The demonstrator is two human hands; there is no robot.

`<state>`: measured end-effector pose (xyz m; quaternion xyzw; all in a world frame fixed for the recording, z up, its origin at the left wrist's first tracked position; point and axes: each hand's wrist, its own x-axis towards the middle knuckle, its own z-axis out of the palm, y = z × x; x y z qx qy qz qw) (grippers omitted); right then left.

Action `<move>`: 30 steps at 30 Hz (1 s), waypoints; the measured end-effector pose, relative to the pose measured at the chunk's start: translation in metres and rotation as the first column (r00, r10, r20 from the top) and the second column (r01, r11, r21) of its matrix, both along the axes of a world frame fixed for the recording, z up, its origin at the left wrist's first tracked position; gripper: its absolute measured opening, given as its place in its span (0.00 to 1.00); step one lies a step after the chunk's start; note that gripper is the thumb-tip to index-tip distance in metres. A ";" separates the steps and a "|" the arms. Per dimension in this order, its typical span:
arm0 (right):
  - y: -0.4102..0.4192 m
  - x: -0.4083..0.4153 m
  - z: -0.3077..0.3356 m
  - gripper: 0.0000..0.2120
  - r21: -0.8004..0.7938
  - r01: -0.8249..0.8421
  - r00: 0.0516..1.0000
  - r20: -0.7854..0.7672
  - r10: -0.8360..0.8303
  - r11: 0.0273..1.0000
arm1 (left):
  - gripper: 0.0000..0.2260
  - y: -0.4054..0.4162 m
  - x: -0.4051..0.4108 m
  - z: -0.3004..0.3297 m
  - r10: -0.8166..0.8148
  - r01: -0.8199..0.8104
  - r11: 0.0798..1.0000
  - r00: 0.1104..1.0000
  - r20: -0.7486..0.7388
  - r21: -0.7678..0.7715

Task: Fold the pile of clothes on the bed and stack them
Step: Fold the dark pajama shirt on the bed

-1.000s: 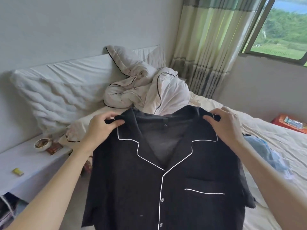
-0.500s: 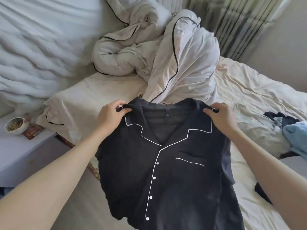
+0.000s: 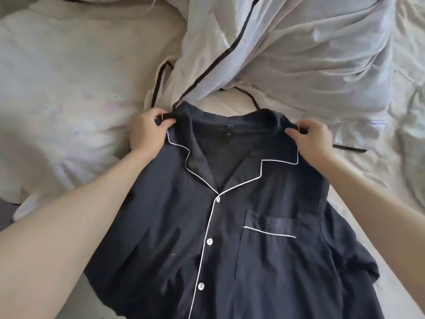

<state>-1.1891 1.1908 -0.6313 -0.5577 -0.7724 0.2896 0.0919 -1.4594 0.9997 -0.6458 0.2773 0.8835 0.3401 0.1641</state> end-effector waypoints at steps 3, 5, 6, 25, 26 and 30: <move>0.009 -0.008 -0.024 0.09 0.061 0.004 1.000 0.017 -0.005 0.998 | 0.11 0.011 -0.001 -0.020 0.033 -0.035 0.999 0.994 -0.105 -0.023; 0.009 -0.009 -0.042 0.11 0.088 -0.013 0.997 0.072 0.007 0.996 | 0.11 0.014 0.002 -0.029 0.015 -0.028 0.998 0.981 -0.195 -0.060; 0.008 -0.010 -0.050 0.12 0.091 -0.021 0.994 0.105 0.012 0.996 | 0.12 0.015 0.003 -0.033 0.000 -0.020 0.996 0.973 -0.231 -0.085; -0.193 0.009 -0.018 0.21 0.115 -0.287 0.957 0.085 0.278 0.951 | 0.21 -0.136 0.047 0.019 -0.425 0.304 0.851 0.877 -0.222 -0.429; -0.216 0.010 -0.019 0.22 0.076 -0.305 0.951 0.082 0.299 0.949 | 0.21 -0.155 0.051 0.023 -0.413 0.296 0.858 0.883 -0.222 -0.419; -0.292 0.019 -0.023 0.26 0.026 -0.369 0.925 0.105 0.364 0.929 | 0.24 -0.221 0.062 0.025 -0.239 0.179 0.915 0.962 -0.130 -0.360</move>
